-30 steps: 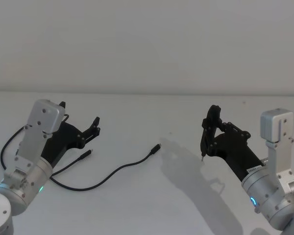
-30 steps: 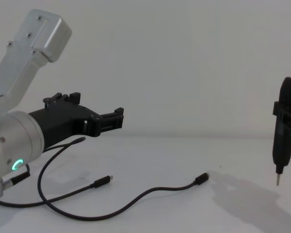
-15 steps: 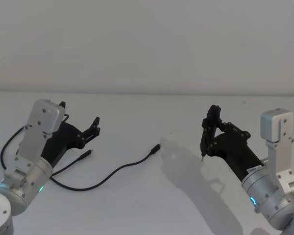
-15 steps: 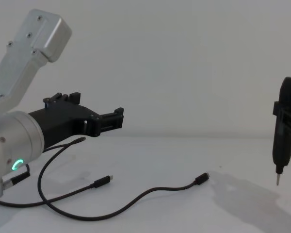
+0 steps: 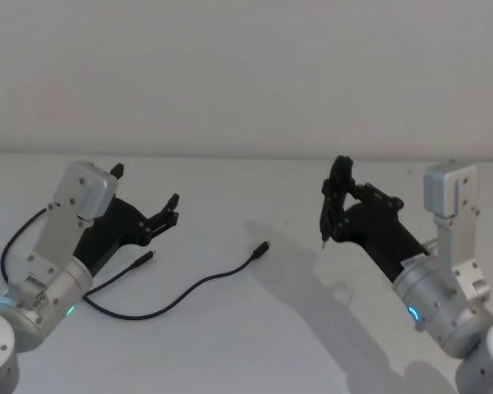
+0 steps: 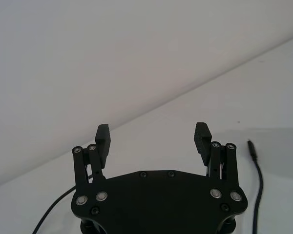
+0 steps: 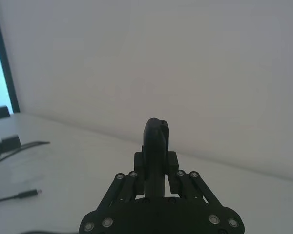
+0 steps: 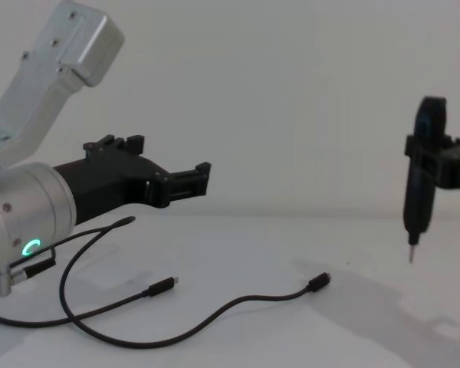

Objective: Pick up the data cable with the one hand.

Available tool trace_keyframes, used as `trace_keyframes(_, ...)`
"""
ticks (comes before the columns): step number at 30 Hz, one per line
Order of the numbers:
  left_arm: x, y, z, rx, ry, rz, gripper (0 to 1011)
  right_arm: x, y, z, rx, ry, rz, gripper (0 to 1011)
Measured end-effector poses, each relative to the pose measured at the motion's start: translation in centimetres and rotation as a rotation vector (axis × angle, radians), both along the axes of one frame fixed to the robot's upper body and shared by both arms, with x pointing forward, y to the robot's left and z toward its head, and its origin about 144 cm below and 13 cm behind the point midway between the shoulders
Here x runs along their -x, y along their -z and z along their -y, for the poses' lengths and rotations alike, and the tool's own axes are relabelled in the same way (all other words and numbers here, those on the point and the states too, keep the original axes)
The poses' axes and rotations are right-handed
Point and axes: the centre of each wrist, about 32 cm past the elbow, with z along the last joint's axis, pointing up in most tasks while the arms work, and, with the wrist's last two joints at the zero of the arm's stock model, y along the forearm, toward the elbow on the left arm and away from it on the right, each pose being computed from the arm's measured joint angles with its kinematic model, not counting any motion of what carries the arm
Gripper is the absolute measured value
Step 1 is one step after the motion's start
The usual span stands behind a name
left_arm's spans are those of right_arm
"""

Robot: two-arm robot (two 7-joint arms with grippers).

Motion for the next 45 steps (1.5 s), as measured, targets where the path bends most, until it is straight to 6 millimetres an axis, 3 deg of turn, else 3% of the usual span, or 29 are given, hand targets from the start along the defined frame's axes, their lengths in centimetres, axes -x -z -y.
trace_keyframes(17,-1.0,-1.3,-1.1,-0.029,0.222,-0.047,1001,-3.3,-1.4,-0.6,-0.040,-0.081,0.078,274)
trace_keyframes(45,-3.9,-2.6,-3.8,-0.179,0.503,-0.283,1001,-6.2,-0.9,-1.5,-0.088,-0.124,0.068,274)
